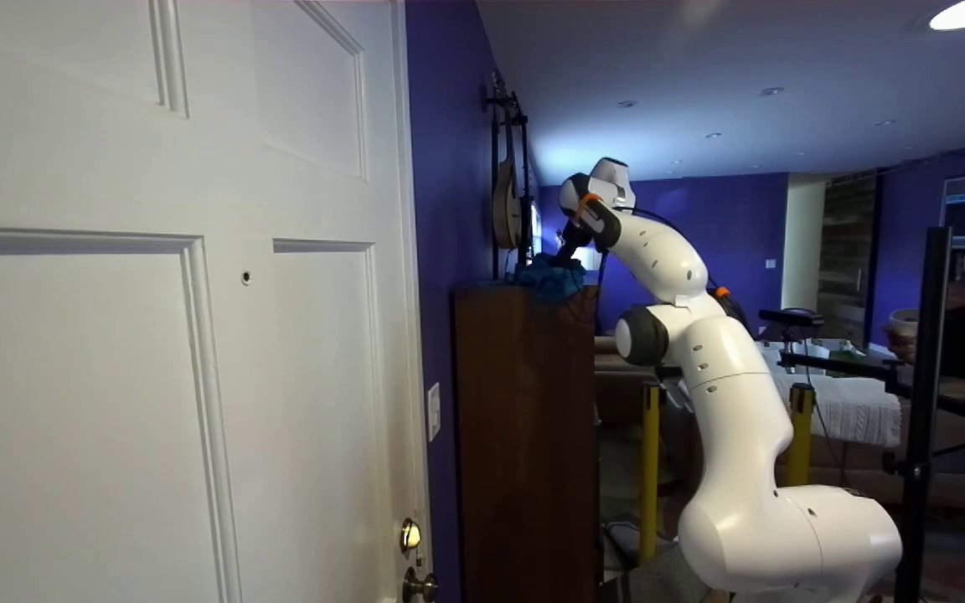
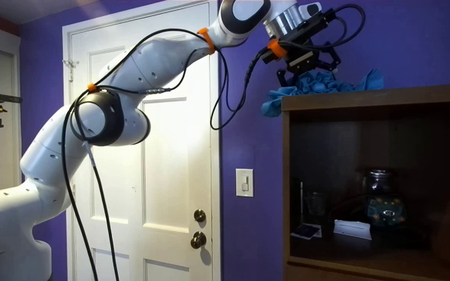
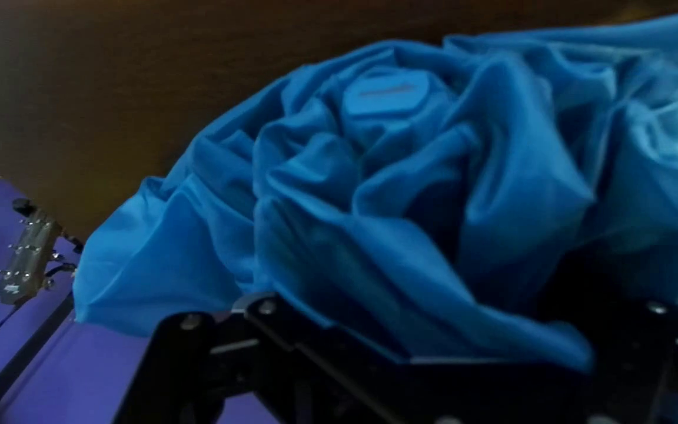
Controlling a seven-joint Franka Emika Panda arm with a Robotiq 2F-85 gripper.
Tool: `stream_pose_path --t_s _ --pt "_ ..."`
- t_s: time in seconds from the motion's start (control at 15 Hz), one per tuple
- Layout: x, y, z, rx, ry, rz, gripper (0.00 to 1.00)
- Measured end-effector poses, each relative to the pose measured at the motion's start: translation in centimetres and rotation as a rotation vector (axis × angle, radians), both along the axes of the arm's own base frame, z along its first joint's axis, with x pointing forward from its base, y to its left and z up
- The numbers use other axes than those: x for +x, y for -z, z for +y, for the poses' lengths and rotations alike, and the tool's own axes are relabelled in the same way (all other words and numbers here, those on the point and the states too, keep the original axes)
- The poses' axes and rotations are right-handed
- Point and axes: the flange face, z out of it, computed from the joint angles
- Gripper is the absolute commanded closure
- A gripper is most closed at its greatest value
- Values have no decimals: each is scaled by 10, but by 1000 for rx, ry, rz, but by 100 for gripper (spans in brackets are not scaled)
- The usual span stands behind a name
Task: Pick up the blue item and hand it on the middle of the door
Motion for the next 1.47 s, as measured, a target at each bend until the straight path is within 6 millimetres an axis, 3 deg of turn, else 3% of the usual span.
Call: stream_pose_path --t_s 0.07,0.13,0.87,1.47 --pt "2 3 0 9 -3 6 25" --pt "3 5 0 14 -6 11 26" --pt "5 8 9 44 -44 60 99" --pt "-7 -5 21 37 -153 69 100"
